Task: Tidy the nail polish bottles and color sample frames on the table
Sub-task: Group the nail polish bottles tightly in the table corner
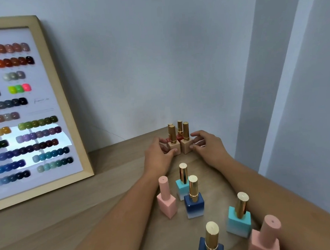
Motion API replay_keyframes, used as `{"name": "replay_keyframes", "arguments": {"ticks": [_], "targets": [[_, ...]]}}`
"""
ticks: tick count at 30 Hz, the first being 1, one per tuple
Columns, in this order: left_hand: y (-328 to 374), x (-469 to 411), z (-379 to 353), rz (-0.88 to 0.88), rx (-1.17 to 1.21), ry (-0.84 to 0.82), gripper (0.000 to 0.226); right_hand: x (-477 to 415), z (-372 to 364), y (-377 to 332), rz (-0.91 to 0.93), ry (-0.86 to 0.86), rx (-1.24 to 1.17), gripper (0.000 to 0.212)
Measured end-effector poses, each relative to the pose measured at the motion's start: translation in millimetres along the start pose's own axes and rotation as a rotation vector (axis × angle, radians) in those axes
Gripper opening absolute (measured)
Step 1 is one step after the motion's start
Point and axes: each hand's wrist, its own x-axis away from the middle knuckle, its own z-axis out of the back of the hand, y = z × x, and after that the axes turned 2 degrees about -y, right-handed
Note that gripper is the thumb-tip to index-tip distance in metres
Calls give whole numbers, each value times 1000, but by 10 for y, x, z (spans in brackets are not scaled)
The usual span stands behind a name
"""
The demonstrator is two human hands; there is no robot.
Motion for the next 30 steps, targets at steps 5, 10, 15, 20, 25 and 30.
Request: {"name": "replay_keyframes", "arguments": {"ticks": [5,10,15,20,25,30], "targets": [[0,-28,-27,0,-9,18,36,-65,-58,-1,18,-16,63,42],[-8,-62,-41,14,-3,23,35,-75,-77,-2,34,-28,109,42],[-18,-96,-52,22,-8,34,35,-88,-85,-22,51,-28,130,39],[-34,-130,-59,22,-6,41,36,-126,-100,-52,57,-28,148,38],[-48,-207,-72,16,-9,58,35,-213,-155,-57,63,-25,148,37],[-76,-293,-69,19,-10,81,34,-319,-221,-33,61,-24,142,35]]}}
